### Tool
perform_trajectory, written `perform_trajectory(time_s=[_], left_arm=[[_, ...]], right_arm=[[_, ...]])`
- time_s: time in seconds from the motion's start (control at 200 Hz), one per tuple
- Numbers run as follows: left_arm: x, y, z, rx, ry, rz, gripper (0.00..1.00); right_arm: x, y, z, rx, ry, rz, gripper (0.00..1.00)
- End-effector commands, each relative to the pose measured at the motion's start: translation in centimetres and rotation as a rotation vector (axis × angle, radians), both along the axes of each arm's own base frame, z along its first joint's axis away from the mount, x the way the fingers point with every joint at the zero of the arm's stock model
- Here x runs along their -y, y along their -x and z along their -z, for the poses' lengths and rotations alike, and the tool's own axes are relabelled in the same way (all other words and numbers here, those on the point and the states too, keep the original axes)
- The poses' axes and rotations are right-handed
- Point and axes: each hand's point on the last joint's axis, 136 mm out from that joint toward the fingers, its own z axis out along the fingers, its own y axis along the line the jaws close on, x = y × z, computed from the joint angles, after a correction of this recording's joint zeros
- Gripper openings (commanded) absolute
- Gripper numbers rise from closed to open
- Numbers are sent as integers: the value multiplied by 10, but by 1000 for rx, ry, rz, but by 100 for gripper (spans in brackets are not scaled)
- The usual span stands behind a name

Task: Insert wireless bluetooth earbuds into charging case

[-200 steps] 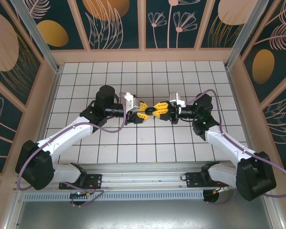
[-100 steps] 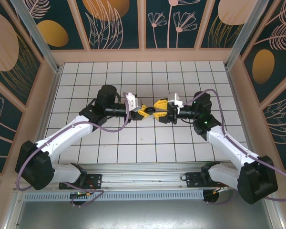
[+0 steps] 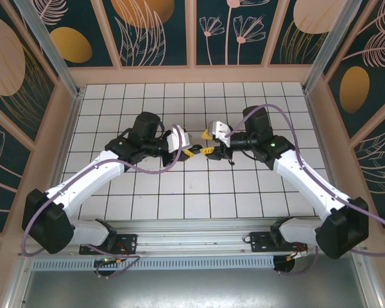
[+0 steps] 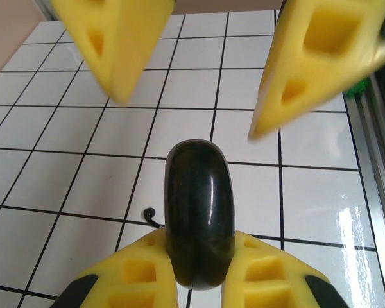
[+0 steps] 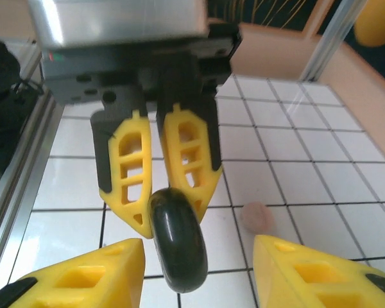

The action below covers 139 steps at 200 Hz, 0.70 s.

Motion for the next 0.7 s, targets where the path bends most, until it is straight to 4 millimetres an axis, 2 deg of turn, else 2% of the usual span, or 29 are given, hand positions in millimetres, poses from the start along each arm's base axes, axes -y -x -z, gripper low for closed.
perform_trajectory(time_s=[0.0,0.16,0.32,0.5,0.556,0.606,0.641,0.656,0.691], left_arm=[[3,1,-7,17,2,23,11],[5,2,-10,19,13,32,10],[5,3,-8,13,11,35,10],[5,3,-11,18,21,39,11],[5,3,-13,24,29,34,18],[6,1,-16,37,43,27,29],[6,2,-19,45,58,29,33],[7,3,-21,50,68,31,34],[8,5,-25,57,93,41,37]], right_arm=[[-4,-1,4,30,53,-32,48],[-14,1,9,27,67,-73,45],[-18,2,9,19,56,-105,37],[-19,3,12,12,67,-123,16],[-18,4,10,18,62,-127,10],[-16,7,6,18,36,-136,8],[-17,14,1,11,0,-155,8],[-10,7,-1,6,-17,-132,8],[-1,7,-7,-4,-72,-124,8]])
